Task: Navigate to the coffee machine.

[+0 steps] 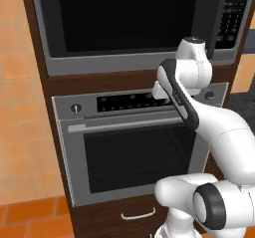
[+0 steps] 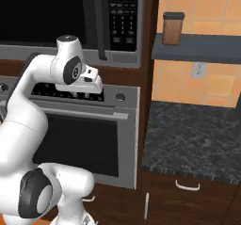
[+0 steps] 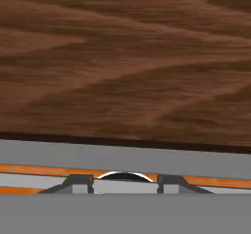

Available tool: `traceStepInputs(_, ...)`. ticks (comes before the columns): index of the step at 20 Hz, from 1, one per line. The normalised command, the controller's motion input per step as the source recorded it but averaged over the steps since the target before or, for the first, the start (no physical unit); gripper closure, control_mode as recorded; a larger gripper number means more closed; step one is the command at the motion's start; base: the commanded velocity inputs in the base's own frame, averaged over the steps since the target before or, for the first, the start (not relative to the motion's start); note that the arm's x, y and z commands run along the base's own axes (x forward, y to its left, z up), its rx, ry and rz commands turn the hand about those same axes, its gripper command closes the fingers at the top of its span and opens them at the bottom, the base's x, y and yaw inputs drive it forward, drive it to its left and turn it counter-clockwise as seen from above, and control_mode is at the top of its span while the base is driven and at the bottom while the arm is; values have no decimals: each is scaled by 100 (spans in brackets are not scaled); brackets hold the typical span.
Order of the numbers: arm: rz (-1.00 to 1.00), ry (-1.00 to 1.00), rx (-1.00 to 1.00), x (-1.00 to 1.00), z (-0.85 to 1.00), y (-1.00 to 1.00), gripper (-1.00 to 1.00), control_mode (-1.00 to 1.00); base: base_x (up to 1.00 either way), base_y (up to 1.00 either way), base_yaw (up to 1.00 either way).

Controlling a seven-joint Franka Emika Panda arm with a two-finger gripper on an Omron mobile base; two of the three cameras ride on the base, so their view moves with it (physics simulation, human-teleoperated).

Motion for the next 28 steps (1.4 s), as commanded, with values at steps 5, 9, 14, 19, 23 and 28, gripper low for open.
traceStepInputs(5, 0, -1, 0, -4, 0, 0, -100, 100, -24, -3, -23)
traceStepInputs(9, 0, 0, 0, 0, 0, 0, -100, 100, -13, -1, -79)
traceStepInputs(14, 0, 0, 0, 0, 0, 0, -100, 100, 5, -39, -82)
traceStepInputs(19, 0, 0, 0, 0, 0, 0, -100, 100, 22, -97, -67)
traceStepInputs(23, 0, 0, 0, 0, 0, 0, -100, 100, 27, -100, -61)
traceStepInputs(28, 0, 0, 0, 0, 0, 0, -100, 100, 44, -100, -63)
